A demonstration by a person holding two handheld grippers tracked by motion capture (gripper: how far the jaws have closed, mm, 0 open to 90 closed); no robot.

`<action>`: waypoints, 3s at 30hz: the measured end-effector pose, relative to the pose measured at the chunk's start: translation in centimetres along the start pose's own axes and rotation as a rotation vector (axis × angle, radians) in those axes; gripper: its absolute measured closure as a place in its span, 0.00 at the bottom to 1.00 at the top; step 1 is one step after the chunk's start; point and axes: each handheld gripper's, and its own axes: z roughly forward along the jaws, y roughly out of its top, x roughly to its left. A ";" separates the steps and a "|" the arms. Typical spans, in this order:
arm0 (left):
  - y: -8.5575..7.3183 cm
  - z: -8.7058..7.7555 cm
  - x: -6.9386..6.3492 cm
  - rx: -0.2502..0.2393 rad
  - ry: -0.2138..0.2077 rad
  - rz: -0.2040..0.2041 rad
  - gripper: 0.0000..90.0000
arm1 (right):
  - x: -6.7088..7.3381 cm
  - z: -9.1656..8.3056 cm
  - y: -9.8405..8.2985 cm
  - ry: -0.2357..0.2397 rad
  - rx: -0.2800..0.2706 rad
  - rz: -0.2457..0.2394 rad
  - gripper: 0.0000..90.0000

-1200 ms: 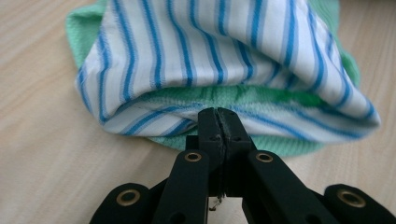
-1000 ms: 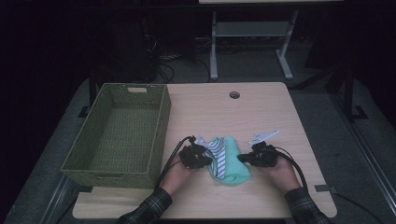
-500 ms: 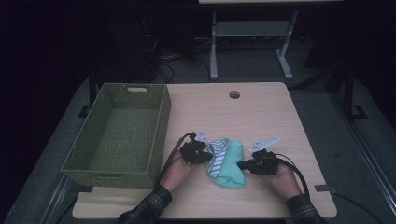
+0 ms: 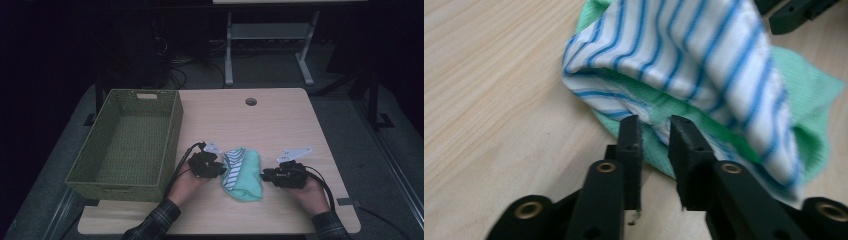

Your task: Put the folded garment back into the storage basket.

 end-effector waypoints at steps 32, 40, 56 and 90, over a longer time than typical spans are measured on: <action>3.8 -0.8 -2.7 0.066 -0.034 0.227 0.19 | -2.2 -0.9 -3.8 -0.274 0.010 0.046 0.02; 5.1 0.0 -2.2 0.087 -0.014 0.251 0.18 | -2.6 -0.9 -4.0 -0.251 -0.001 0.067 0.02; 4.5 2.8 -1.3 0.202 -0.055 0.311 0.18 | -2.6 -0.9 -4.0 -0.249 -0.002 0.067 0.02; 3.9 4.0 -1.7 0.288 -0.183 0.335 0.72 | -2.6 -0.9 -4.0 -0.247 -0.001 0.065 0.02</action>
